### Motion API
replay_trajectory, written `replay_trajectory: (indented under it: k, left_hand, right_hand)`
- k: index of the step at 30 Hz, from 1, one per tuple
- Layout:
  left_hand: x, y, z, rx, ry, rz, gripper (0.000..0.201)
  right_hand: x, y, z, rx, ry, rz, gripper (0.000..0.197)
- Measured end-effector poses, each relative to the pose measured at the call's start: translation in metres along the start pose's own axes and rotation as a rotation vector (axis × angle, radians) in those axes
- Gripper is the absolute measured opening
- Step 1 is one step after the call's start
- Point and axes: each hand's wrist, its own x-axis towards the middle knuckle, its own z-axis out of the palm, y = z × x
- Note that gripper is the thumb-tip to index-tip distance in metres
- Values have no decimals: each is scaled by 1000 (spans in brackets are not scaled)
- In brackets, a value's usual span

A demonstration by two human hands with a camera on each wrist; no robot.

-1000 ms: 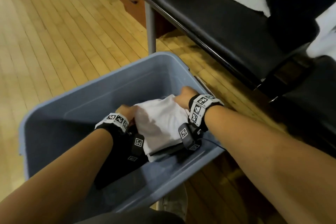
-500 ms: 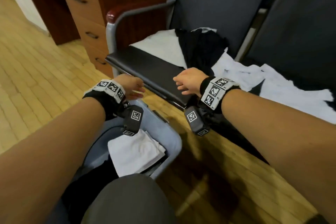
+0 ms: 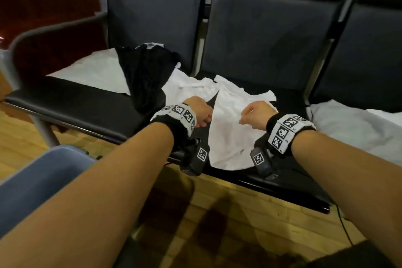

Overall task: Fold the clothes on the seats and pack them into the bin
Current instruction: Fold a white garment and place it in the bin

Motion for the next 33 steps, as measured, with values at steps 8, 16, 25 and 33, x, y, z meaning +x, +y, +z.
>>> replay_trajectory:
  k: [8, 16, 25, 33]
  left_hand:
    - [30, -18, 48, 534, 56, 46, 64]
    - [47, -6, 51, 707, 73, 46, 36]
    - [17, 22, 60, 230, 39, 392, 54]
    - [1, 31, 56, 228, 215, 483, 17]
  right_hand:
    - [11, 45, 5, -223, -120, -134, 51]
    - [21, 49, 10, -234, -78, -204, 7]
    - [2, 32, -28, 533, 46, -98, 6]
    - [-23, 26, -40, 562, 53, -297, 5]
